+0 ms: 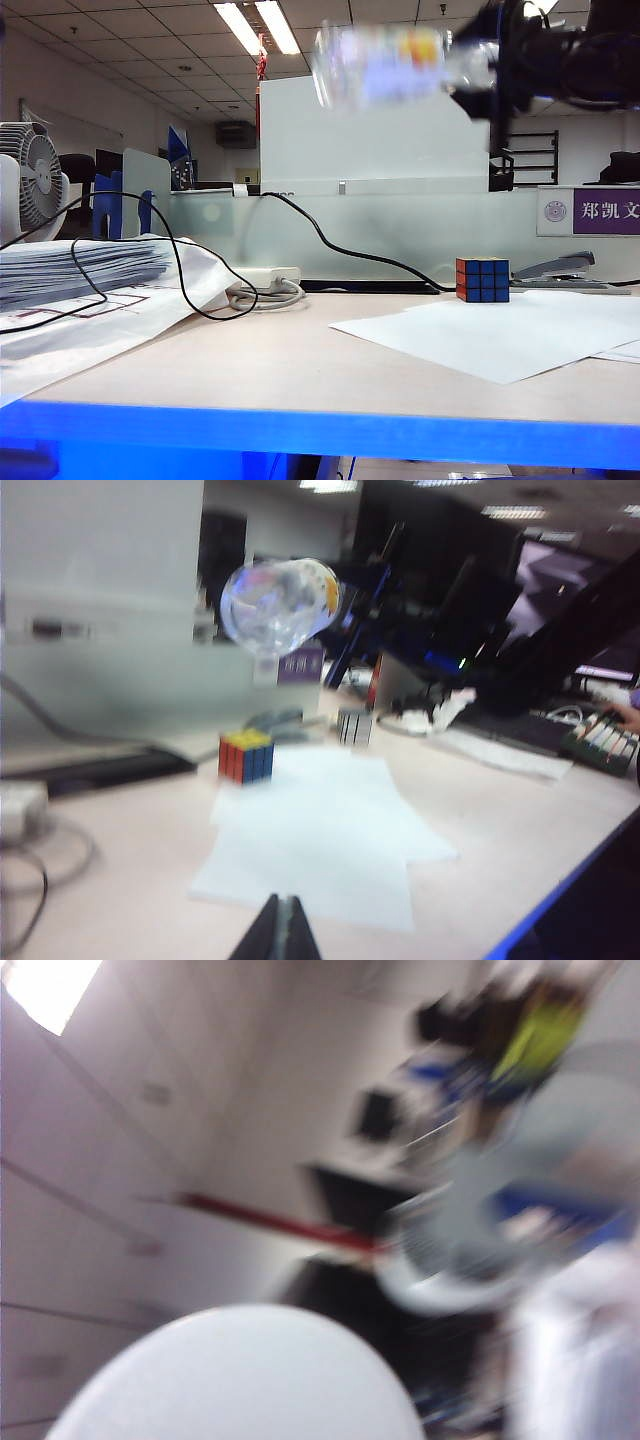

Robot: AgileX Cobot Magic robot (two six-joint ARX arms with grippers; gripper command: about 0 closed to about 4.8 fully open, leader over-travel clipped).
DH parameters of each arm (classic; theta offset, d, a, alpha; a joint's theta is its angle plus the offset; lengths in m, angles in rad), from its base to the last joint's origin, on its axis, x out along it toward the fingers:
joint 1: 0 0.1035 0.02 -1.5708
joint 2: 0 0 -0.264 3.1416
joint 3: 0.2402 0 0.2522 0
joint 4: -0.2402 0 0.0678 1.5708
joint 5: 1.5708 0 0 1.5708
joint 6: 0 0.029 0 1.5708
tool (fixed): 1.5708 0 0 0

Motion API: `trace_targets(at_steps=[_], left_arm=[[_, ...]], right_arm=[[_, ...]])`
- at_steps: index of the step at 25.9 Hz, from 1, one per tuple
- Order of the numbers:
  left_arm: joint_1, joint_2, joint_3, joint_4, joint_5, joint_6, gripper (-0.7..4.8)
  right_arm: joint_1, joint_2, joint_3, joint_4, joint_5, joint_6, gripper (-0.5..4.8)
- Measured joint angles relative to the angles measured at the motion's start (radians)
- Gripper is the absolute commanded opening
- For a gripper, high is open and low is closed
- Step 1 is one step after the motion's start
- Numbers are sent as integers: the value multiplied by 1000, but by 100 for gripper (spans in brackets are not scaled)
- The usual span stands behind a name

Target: Flip the plastic bottle upside down.

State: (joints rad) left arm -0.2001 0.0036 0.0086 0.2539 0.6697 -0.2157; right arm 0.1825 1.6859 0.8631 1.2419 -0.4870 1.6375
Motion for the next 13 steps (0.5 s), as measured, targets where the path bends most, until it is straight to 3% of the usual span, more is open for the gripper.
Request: trace_targets(at_steps=[3, 5, 6, 7, 9, 10, 13], left_arm=[[0, 0, 0, 56, 1, -2, -2], [0, 0, 0, 113, 18, -21, 0], [0, 0, 0, 172, 37, -41, 28], [0, 0, 0, 229, 54, -52, 113], [0, 0, 0, 388, 64, -95, 154], [0, 0, 1, 494, 64, -101, 162], [0, 0, 2, 652, 65, -111, 321]], right_arm=[[42, 0, 1, 104, -8, 209, -1], [90, -1, 28, 143, -73, 319, -1], [135, -2, 37, 153, -117, 340, -1], [185, -2, 36, 153, -122, 365, -1], [298, -1, 35, 144, -118, 422, -1], [362, -1, 36, 145, -102, 430, -1], [463, -1, 36, 146, -16, 447, -2]])
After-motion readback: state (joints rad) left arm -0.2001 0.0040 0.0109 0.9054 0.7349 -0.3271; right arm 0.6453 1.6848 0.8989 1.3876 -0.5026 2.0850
